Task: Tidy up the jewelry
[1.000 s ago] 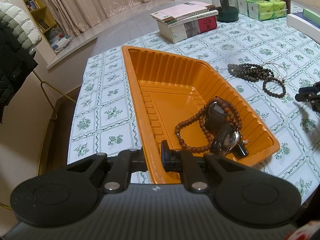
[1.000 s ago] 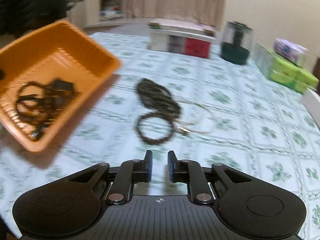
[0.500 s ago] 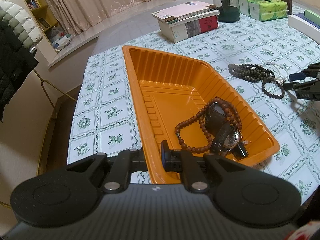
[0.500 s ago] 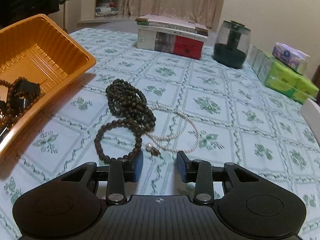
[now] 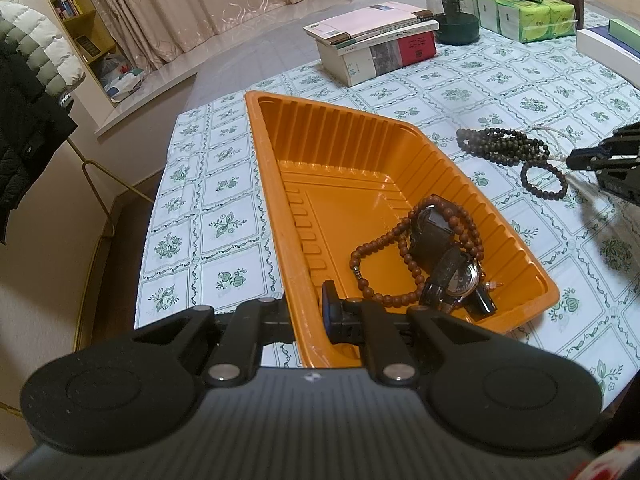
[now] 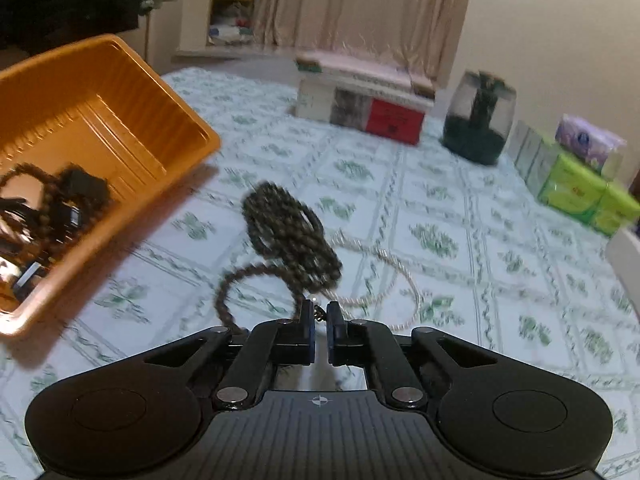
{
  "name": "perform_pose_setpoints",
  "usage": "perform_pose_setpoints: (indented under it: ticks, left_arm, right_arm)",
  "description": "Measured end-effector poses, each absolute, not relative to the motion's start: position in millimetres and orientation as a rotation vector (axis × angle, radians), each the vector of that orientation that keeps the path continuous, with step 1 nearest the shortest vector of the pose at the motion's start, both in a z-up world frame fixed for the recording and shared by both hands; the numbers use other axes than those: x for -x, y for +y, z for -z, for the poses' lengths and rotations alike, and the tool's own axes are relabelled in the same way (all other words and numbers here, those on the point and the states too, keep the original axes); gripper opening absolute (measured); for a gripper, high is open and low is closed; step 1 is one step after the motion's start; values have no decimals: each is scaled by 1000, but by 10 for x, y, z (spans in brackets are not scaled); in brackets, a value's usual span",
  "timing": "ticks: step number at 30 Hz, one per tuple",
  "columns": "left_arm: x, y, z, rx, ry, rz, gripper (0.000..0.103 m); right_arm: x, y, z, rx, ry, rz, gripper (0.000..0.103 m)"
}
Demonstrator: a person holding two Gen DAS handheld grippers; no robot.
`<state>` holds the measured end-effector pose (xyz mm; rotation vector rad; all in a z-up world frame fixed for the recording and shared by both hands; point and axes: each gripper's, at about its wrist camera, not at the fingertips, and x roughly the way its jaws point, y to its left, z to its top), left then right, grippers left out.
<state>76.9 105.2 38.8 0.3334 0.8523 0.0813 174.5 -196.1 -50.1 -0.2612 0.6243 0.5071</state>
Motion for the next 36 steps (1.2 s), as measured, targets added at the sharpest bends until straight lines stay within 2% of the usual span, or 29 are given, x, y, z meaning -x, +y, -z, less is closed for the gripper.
perform_pose_setpoints:
  ticks: [10, 16, 20, 22, 24, 26, 36]
  left_arm:
    - [-772, 1050, -396, -331, 851, -81, 10]
    - [-768, 1048, -398, -328, 849, -82, 10]
    - [-767, 1045, -396, -328, 848, -82, 10]
    - [-767, 1045, -396, -328, 849, -82, 10]
    - [-766, 1045, -396, -327, 848, -82, 10]
    - [-764, 1042, -392, -328, 848, -82, 10]
    - [-765, 1034, -390, -329, 846, -85, 10]
  right_arm:
    - [-1216, -1418, -52, 167, 556, -798, 5]
    - [-1083, -1132, 55, 153, 597, -885, 5]
    - [-1182, -1164, 85, 44, 661, -908, 6]
    - [-1214, -1260, 69, 17, 662, -880, 11]
    - [-1249, -1348, 80, 14, 655, -842, 27]
    - [-1277, -1469, 113, 9, 660, -793, 30]
    - [-1600, -1986, 514, 46, 737, -500, 32]
